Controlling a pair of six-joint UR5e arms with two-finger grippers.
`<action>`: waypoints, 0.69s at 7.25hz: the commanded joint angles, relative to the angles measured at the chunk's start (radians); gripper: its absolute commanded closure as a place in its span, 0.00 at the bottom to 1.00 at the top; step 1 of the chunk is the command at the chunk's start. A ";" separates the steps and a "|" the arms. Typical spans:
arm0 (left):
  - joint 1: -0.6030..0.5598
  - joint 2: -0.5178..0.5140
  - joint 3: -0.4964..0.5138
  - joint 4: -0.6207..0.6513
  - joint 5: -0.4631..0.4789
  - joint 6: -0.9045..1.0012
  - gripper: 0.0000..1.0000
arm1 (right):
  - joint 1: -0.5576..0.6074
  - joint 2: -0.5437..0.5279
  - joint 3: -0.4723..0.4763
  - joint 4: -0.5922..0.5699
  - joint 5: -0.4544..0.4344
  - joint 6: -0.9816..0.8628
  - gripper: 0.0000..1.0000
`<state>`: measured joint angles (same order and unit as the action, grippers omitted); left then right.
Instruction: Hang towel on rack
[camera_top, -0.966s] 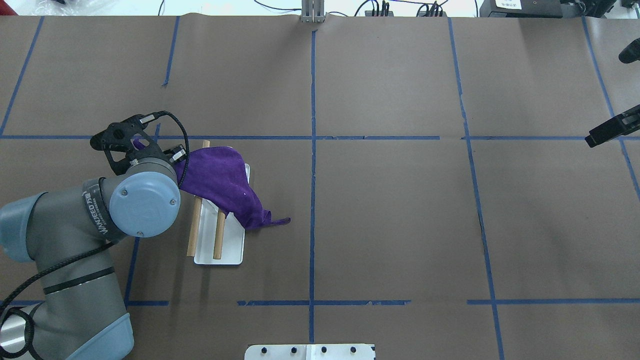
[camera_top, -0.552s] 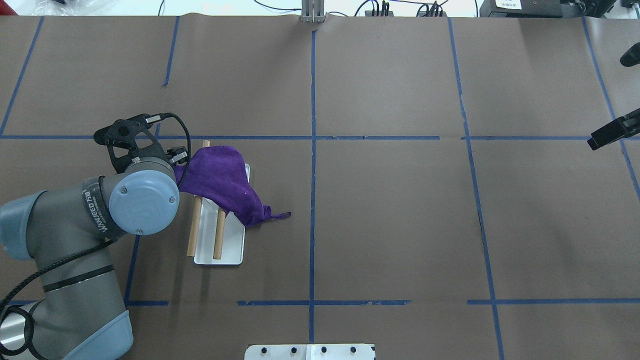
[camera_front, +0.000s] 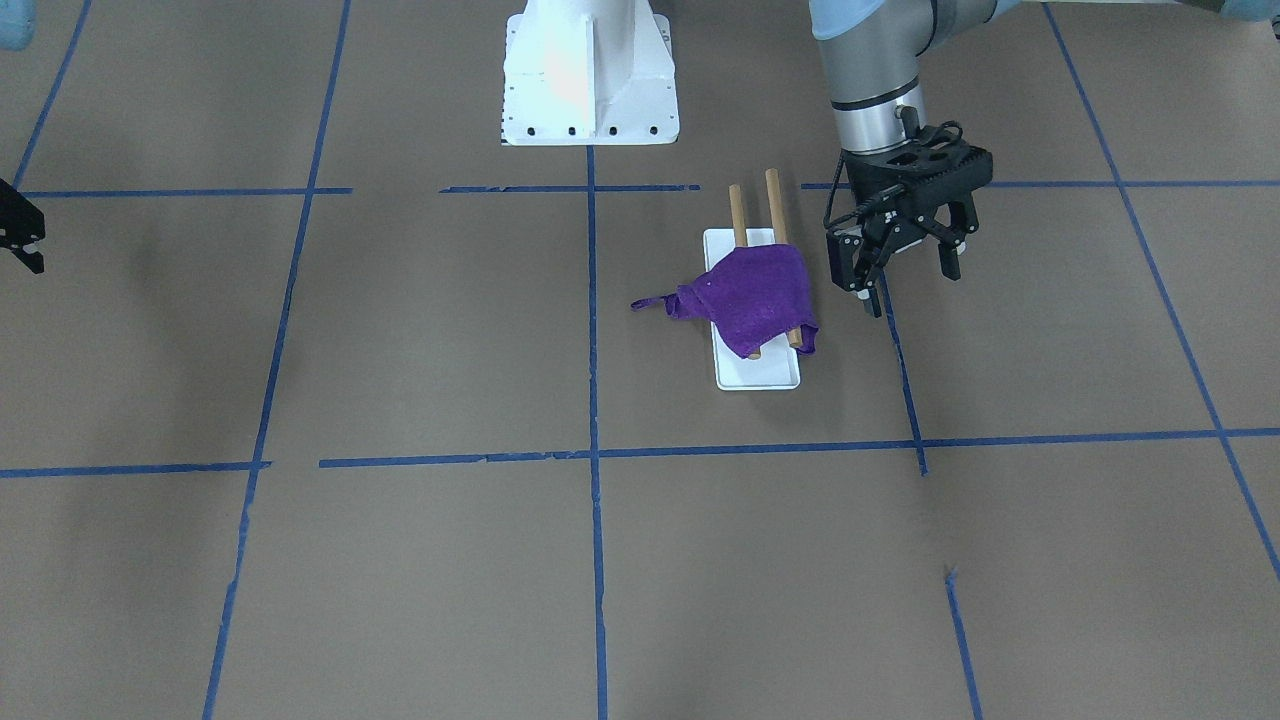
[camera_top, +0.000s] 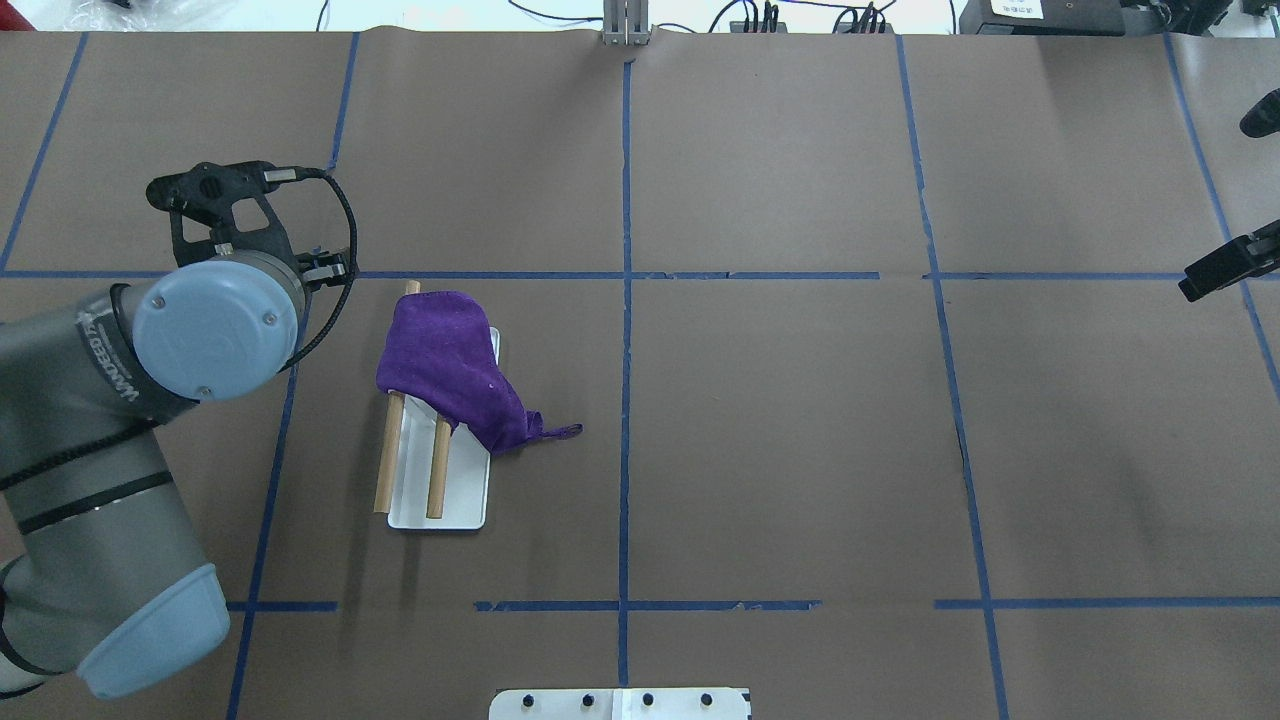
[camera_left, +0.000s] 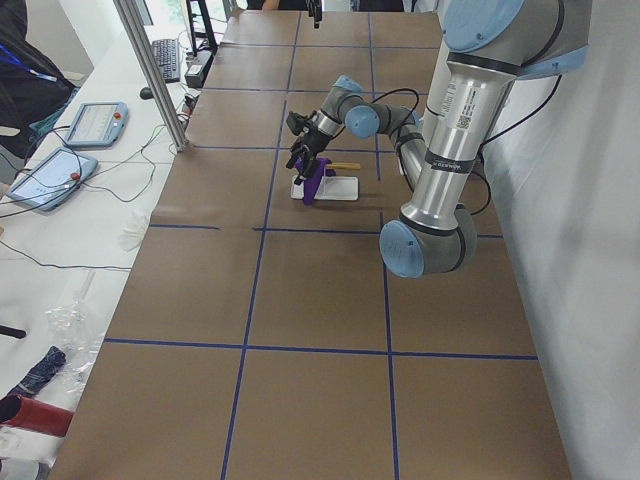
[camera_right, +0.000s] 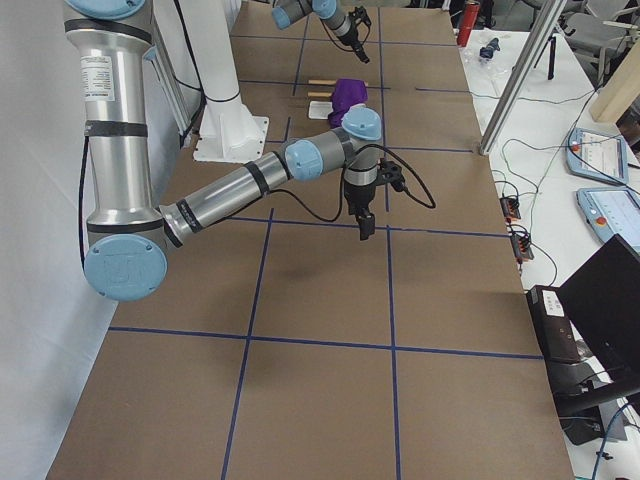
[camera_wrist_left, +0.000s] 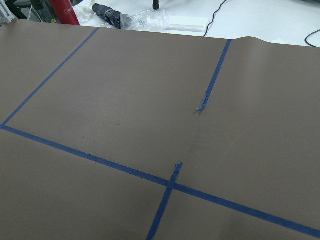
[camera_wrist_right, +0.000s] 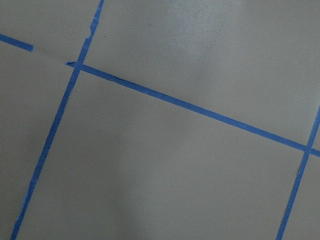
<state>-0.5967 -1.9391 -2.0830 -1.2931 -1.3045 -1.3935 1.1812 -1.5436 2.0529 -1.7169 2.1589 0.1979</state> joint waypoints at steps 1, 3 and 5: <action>-0.142 -0.004 0.000 0.000 -0.138 0.260 0.00 | 0.002 -0.003 -0.017 -0.003 -0.007 -0.002 0.00; -0.297 -0.001 0.012 -0.006 -0.353 0.599 0.00 | 0.030 -0.022 -0.022 -0.003 0.013 0.002 0.00; -0.452 0.012 0.058 -0.005 -0.563 0.865 0.00 | 0.127 -0.044 -0.075 0.005 0.160 -0.009 0.00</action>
<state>-0.9532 -1.9355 -2.0570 -1.2981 -1.7407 -0.6924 1.2482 -1.5772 2.0137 -1.7165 2.2311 0.1961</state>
